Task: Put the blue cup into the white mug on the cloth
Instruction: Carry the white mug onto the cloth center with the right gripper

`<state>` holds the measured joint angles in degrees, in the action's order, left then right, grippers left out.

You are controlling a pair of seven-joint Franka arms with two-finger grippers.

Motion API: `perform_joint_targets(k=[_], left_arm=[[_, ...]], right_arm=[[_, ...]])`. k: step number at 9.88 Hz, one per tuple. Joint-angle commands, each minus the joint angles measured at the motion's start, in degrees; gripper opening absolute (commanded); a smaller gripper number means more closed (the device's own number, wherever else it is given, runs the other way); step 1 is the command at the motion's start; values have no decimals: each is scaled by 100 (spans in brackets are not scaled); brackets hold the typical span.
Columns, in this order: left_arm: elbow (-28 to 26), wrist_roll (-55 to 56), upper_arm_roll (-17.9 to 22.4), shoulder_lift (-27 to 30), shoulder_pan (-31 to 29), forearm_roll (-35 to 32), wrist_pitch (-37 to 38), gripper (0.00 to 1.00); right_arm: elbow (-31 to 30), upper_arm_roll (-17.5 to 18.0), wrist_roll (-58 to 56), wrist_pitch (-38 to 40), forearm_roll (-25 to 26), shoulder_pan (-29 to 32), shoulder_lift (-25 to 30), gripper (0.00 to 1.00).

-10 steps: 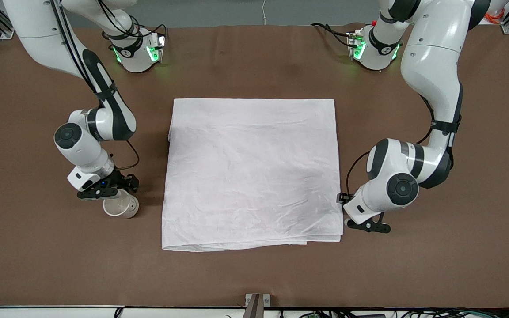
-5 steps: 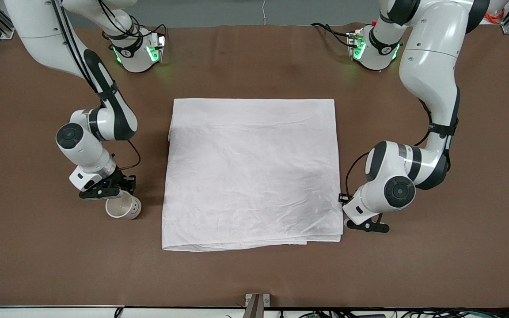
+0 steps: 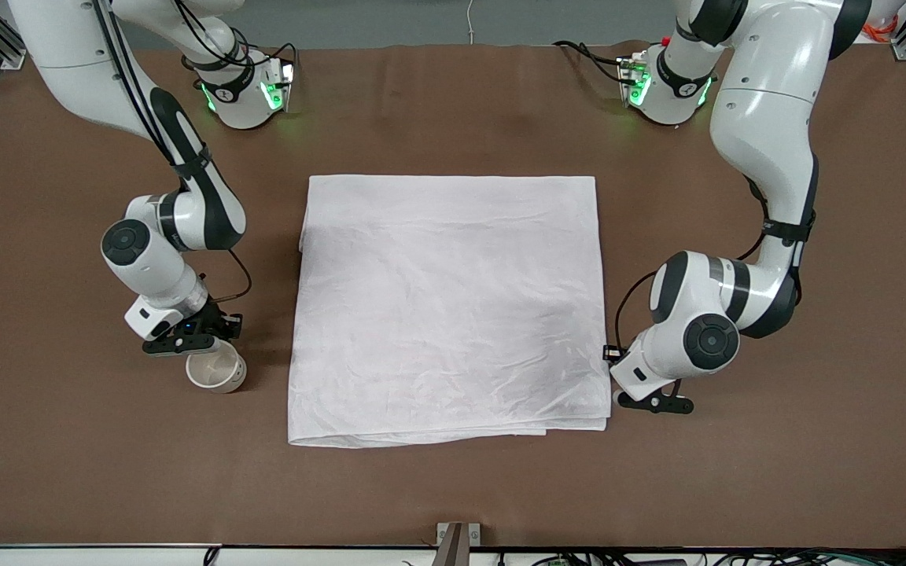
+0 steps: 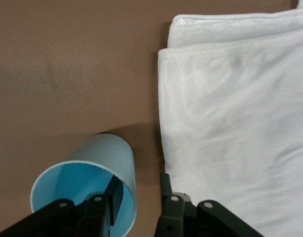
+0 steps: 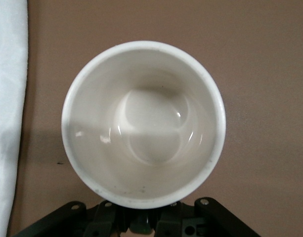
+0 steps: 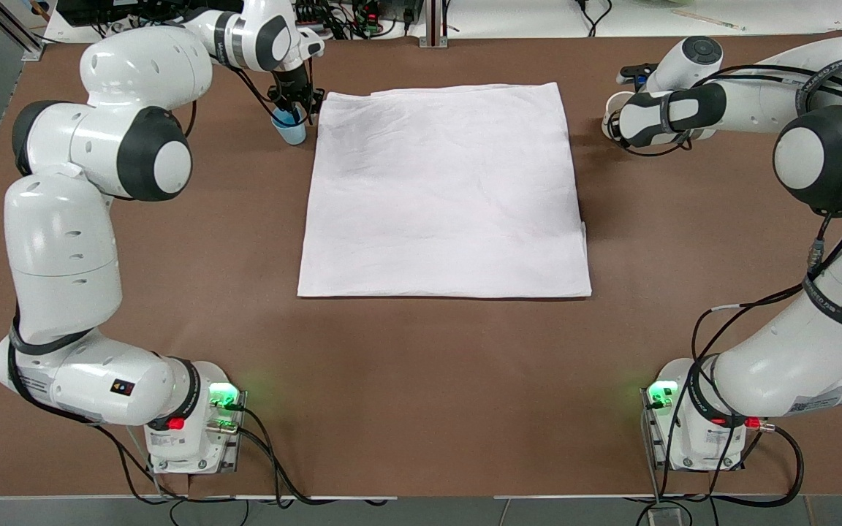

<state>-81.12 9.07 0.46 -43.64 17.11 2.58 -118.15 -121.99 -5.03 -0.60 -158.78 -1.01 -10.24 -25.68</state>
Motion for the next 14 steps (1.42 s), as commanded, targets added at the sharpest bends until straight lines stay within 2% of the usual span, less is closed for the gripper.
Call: perform_joint_targets(k=[1,3,5,6,9,11,14], left_arm=[[-27,269,41,-4,21,6,29,13],[-53,341,41,22,38,6,46,1],[-45,306,41,57,30,-3,81,0],[-45,288,41,110,-14,-3,99,0],[-18,244,33,382,-58,-3,292,0],[26,244,33,496,-50,-3,293,0],[35,244,24,786,47,-3,388,0]], right_arm=[[279,46,95,537,-13,-39,98,0],[1330,55,857,2010,-66,-258,221,0],[2010,55,1078,3069,-258,-697,274,1],[2108,46,1245,3221,-494,-1056,309,1],[2196,37,1981,3065,-1190,-2242,292,1],[2223,37,2720,2549,-1191,-2911,135,1],[2232,20,3039,1984,-1165,-3510,-418,1]])
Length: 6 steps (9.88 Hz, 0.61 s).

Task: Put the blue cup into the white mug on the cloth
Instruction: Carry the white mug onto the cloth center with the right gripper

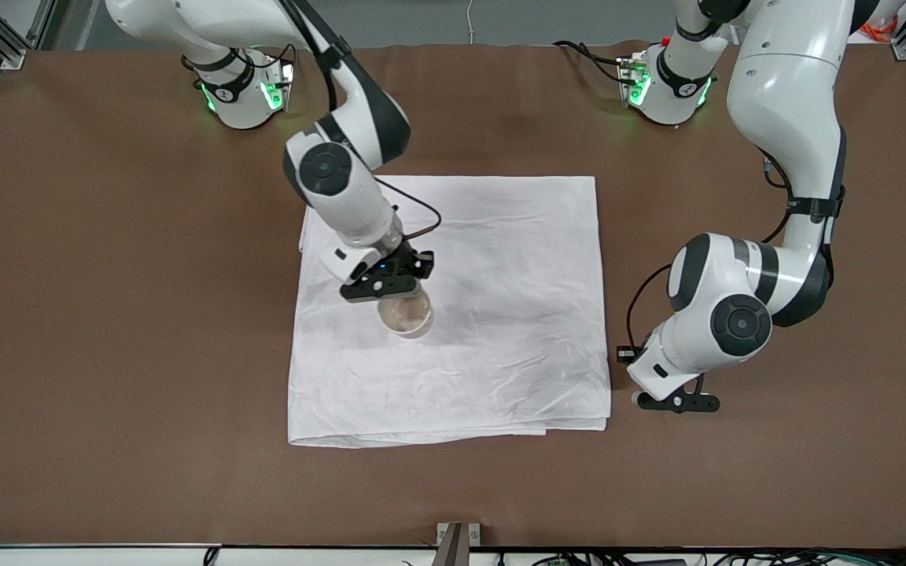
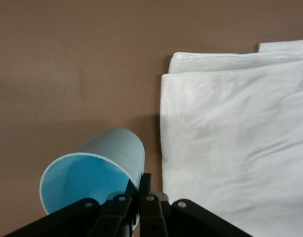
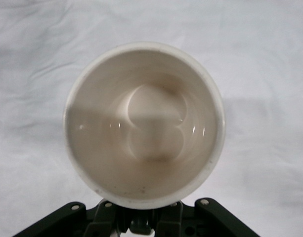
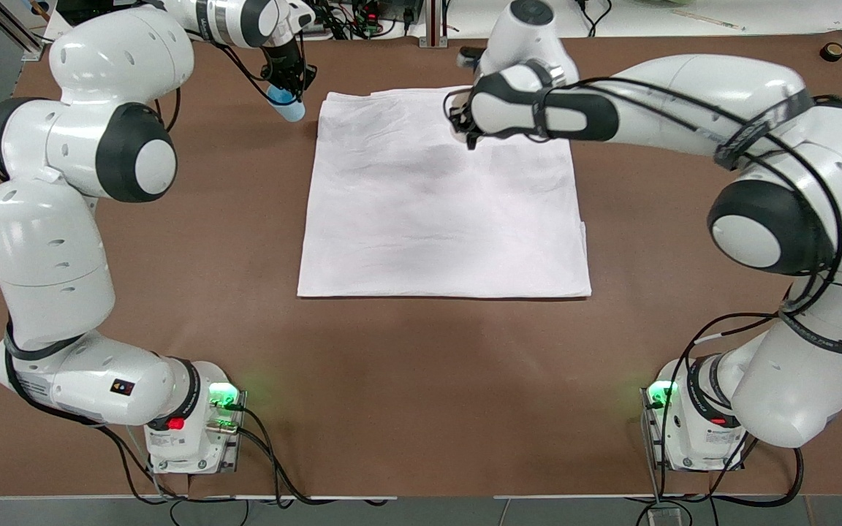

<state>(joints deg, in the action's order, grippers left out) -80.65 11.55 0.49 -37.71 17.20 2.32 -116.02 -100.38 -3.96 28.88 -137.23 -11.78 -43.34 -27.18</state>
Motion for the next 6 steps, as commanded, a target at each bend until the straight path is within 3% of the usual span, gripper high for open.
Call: perform_joint_targets(k=[1,3,4,5,6], left_arm=[[57,-3,13,264,30,40,446,0],[190,5,12,439,38,49,747,0],[242,5,-5,466,47,49,739,0],[408,5,-23,423,151,49,739,0],[497,14,-31,379,283,49,695,0]], right_arm=[[63,-79,101,-277,-79,-253,-410,2],[45,-87,162,-638,-88,-411,-709,4],[45,-87,154,-595,-79,-403,-719,29],[45,-87,145,-577,-70,-420,-719,69],[36,-87,145,-577,-70,-447,-728,77]])
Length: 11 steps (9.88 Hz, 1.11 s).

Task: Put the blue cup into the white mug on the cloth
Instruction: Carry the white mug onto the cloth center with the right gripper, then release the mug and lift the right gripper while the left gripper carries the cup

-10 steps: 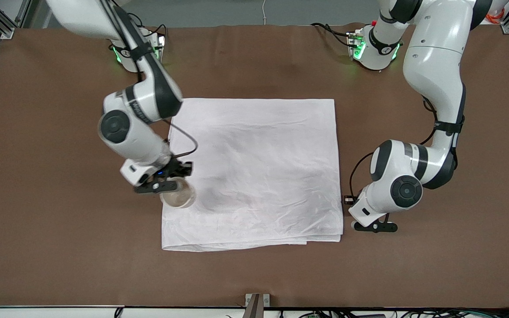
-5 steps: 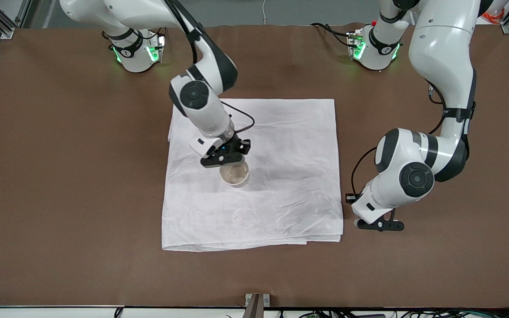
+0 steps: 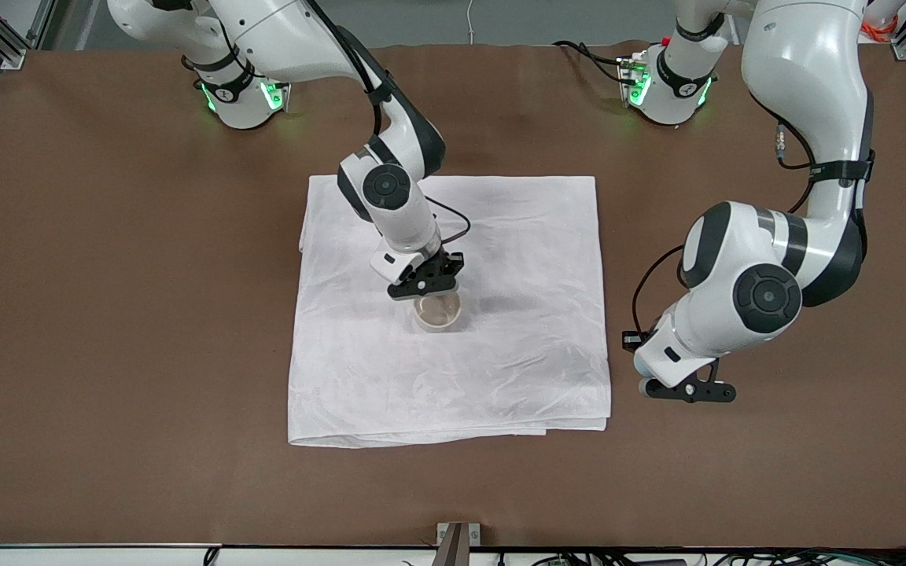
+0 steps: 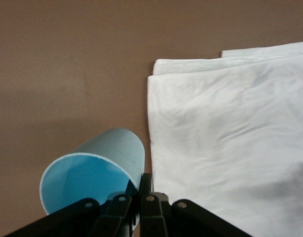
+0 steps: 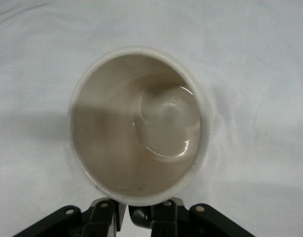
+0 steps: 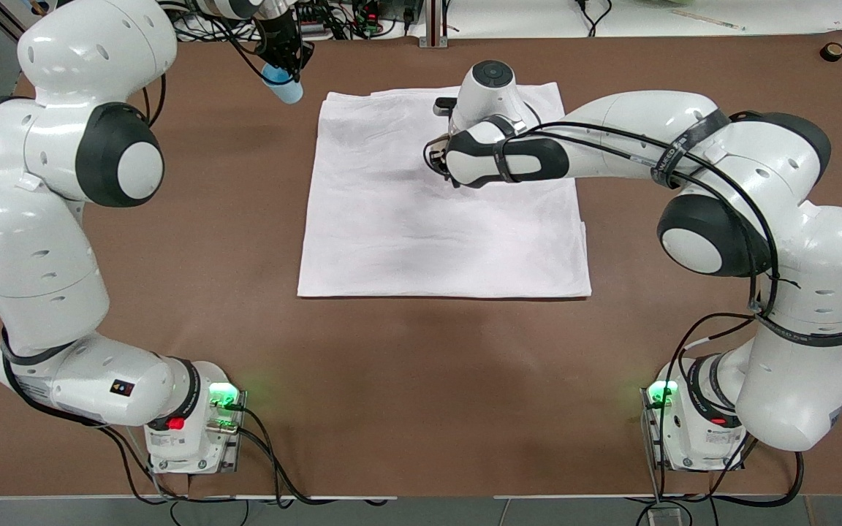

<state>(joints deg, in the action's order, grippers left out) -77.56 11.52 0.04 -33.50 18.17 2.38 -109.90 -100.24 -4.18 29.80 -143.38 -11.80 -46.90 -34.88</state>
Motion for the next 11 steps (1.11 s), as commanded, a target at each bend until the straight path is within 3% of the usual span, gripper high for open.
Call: perform_joint_targets(k=[1,2,5,9,10,11], left_arm=[[258,9,13,-121,292,44,56,0],[372,0,-4,-191,336,52,21,0],[391,79,-4,-279,627,52,-329,0],[470,79,-22,-289,872,87,-700,0],[470,79,-48,-323,969,105,-700,0],[479,44,-196,-376,996,227,-708,0]], right_arm=[[22,-65,44,38,-60,-92,43,91],[22,-65,44,81,-59,-92,43,98],[57,-82,9,773,10,-109,270,99],[31,-109,0,2406,46,565,1866,99],[31,-118,-44,2846,150,924,2280,99],[22,-118,-105,3346,578,1276,2667,100]])
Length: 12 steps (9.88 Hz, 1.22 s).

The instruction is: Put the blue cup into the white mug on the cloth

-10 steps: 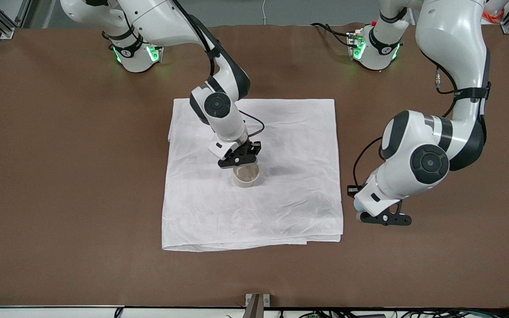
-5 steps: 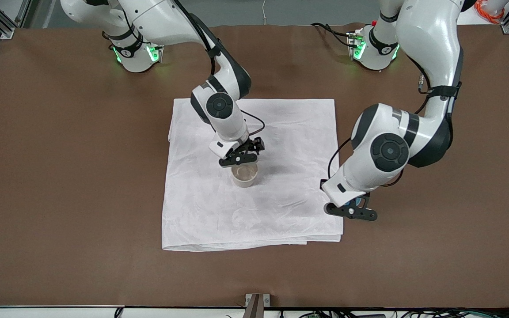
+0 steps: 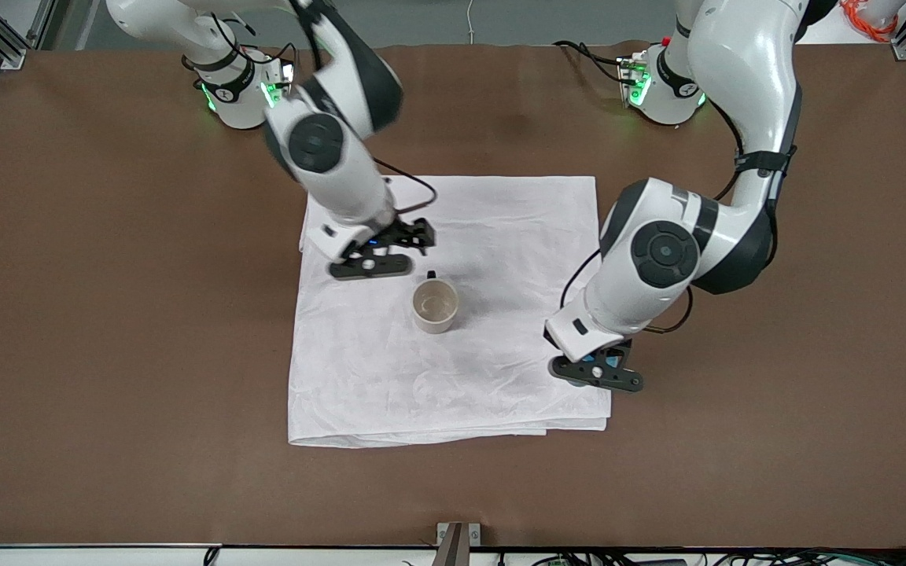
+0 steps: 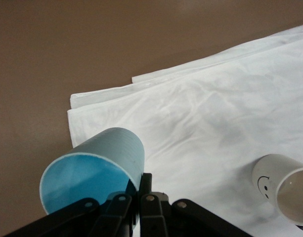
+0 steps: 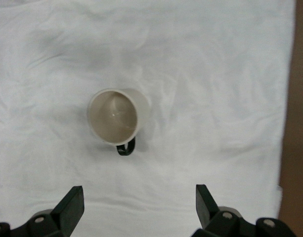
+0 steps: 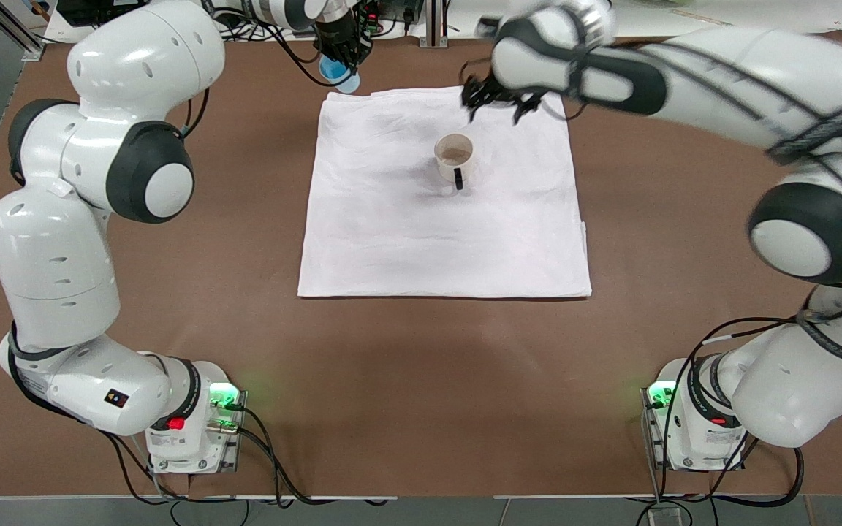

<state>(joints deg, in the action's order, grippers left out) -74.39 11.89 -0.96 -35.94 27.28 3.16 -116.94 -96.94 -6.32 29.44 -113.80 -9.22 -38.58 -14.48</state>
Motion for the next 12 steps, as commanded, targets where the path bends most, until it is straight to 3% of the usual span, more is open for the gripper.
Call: perform_joint_targets(k=[1,3,8,12], left_arm=[[197,-72,-228,-133,102,315,-126,0],[232,-55,-528,-194,338,308,-494,0],[232,-239,-441,-326,1235,195,-663,0],[232,-960,-432,-528,1447,1,-865,0]], right_arm=[[-299,105,-148,715,681,918,927,100],[-291,105,-1180,885,746,1788,1245,100],[-309,114,-3267,1439,746,3487,1888,100],[427,105,-3199,1823,711,3559,1818,100]])
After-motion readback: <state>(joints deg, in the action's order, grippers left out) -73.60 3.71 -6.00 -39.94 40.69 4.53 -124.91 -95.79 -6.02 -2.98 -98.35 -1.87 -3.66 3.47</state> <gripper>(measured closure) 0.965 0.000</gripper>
